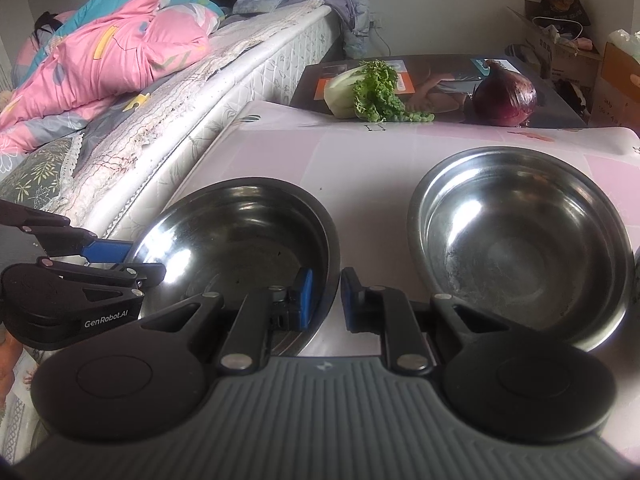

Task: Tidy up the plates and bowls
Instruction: 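Lift the steel bowl with the left tool and carry it across the table, then carry the steel bowl with the left tool while the right tool moves toward the green bowl, then lower the steel bowl and open the left tool while the right tool grips the green bowl rim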

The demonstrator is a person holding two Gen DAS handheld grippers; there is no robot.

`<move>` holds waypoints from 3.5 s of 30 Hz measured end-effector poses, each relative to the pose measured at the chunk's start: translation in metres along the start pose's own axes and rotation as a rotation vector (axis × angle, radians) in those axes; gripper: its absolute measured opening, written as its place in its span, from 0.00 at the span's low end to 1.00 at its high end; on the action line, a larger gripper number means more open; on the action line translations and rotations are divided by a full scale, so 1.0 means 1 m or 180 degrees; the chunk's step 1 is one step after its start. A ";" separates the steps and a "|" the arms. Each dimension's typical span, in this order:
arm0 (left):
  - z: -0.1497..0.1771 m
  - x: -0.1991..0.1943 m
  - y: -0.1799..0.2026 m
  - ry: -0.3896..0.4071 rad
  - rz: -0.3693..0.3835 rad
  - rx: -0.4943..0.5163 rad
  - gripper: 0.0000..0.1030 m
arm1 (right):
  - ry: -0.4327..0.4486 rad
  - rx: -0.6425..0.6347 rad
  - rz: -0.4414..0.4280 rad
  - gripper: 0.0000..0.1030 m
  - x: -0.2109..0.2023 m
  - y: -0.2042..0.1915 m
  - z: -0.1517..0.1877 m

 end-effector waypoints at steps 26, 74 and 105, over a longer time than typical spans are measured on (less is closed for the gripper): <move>0.001 -0.018 -0.022 0.0139 0.0295 -0.0356 0.30 | 0.0074 0.0008 -0.0067 0.14 -0.007 -0.002 -0.002; -0.067 -0.063 0.002 0.0183 0.1206 -0.0543 0.21 | 0.0454 0.0615 -0.0195 0.14 -0.087 0.062 -0.027; -0.106 -0.019 0.108 -0.0202 0.1316 -0.0158 0.42 | 0.0369 0.0666 0.0479 0.44 -0.103 0.186 -0.028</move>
Point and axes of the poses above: each gripper's, at about its wrist camera, not at the fingertips, and x roughly the way its jaws point, y to its right, z to its underside, the point moved 1 cm from there along x, roughly the way its jaws point, and after that the axes turned 9 degrees about -z, right-handed, at the moved point
